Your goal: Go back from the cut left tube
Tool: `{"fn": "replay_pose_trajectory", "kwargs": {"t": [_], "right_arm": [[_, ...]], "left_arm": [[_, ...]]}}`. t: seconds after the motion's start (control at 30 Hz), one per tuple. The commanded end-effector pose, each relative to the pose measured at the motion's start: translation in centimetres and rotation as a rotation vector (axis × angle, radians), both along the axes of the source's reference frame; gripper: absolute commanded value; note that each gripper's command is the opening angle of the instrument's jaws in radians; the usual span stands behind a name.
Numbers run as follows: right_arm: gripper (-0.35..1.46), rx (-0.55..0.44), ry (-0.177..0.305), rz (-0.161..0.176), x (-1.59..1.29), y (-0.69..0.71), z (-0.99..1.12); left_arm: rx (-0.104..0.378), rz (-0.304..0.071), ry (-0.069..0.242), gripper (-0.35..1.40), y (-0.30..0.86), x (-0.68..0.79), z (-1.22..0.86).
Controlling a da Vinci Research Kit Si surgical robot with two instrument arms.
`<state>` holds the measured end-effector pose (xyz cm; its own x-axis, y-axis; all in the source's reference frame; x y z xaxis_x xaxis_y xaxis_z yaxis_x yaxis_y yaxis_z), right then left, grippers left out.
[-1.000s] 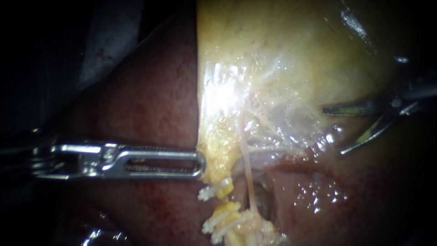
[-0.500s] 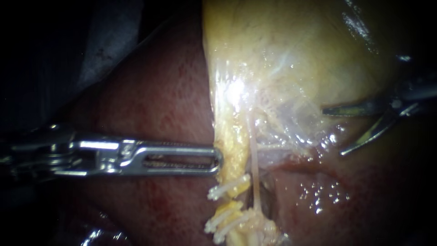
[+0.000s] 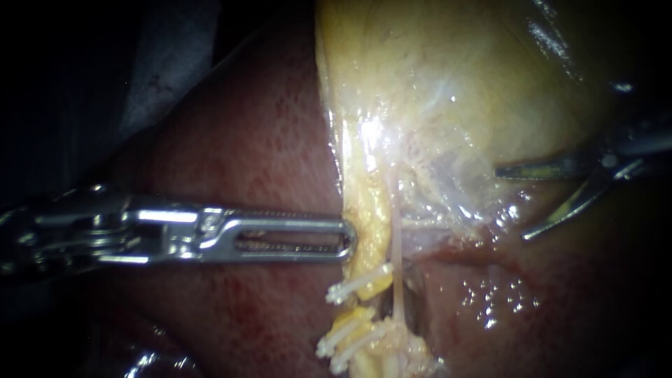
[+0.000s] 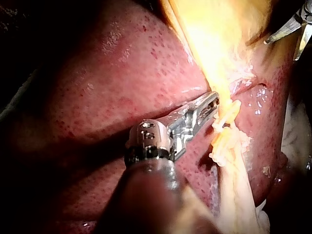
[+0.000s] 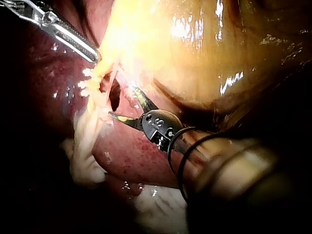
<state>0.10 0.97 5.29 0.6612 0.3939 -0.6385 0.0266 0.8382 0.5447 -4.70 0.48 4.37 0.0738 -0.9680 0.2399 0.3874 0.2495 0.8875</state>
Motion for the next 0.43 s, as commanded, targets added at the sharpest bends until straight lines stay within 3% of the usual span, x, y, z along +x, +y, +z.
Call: {"fn": "replay_pose_trajectory", "kwargs": {"t": [0.03,0.43], "right_arm": [[0.91,0.0,0.0,0.0,0.0,0.0,0.0],[0.91,-0.004,0.002,-0.003,0.0,0.0,0.0]], "left_arm": [[0.0,0.0,0.0,-0.35,0.0,0.0,0.0],[0.0,0.0,0.0,-0.35,0.0,-0.01,0.0]]}}
